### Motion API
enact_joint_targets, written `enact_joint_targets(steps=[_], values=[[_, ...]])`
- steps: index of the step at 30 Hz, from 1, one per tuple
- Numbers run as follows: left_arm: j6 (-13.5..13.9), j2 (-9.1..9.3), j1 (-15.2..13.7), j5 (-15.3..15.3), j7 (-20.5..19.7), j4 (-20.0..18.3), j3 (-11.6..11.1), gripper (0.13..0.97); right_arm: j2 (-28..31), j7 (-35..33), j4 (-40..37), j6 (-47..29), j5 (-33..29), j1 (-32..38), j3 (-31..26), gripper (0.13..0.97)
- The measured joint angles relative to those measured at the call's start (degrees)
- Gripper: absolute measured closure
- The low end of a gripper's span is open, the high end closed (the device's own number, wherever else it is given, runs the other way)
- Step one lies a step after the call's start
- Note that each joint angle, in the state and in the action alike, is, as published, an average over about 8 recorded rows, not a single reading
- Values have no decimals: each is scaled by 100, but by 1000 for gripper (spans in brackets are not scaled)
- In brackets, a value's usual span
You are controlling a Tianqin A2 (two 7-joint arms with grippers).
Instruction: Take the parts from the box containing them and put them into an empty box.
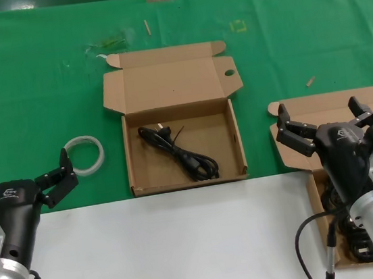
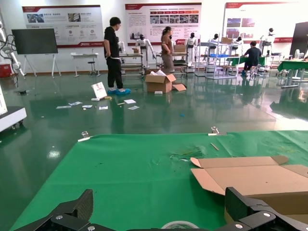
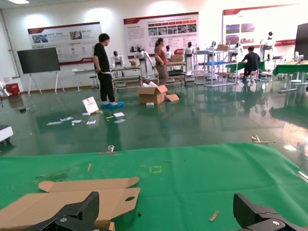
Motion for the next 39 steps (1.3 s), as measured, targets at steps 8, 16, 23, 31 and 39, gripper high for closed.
enact_joint_targets(steps=[8,16,23,31,39], values=[[0,0,0,0,0,0,0,132,0,0,0,0,0,0,0,129],[0,0,0,0,-1,0,0,132,0,0,0,0,0,0,0,129],[0,0,0,0,-1,0,0,132,0,0,0,0,0,0,0,129],[0,0,0,0,-4,0,0,132,0,0,0,0,0,0,0,129],[0,0,0,0,-2,0,0,132,0,0,0,0,0,0,0,129]])
